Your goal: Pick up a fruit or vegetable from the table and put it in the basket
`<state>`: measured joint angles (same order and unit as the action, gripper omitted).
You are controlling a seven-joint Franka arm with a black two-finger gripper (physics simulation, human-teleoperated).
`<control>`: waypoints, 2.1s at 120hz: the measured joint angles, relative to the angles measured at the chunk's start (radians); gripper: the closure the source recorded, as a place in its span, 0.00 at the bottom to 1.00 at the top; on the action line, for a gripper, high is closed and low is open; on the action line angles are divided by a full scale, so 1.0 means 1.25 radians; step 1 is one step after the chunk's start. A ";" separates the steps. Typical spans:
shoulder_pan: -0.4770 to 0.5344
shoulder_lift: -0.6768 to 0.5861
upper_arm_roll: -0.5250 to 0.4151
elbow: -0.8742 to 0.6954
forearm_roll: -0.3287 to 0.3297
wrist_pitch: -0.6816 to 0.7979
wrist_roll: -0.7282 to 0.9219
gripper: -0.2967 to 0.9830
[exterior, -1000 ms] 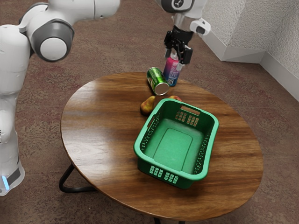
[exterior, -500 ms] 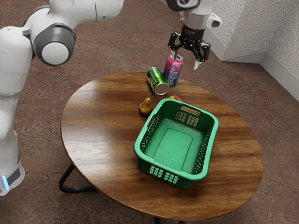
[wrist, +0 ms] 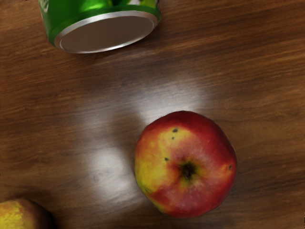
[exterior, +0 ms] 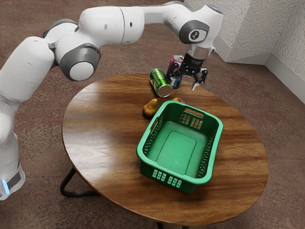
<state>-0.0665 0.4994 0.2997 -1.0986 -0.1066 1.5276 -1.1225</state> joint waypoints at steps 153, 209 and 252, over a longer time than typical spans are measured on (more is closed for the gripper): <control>-0.001 0.050 0.027 -0.031 0.015 -0.025 -0.289 0.23; -0.001 0.080 0.025 -0.030 0.012 0.039 -0.304 0.23; 0.000 0.098 0.025 -0.030 -0.002 0.056 -0.308 0.23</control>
<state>-0.0661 0.6214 0.3314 -1.1357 -0.1088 1.5970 -1.5075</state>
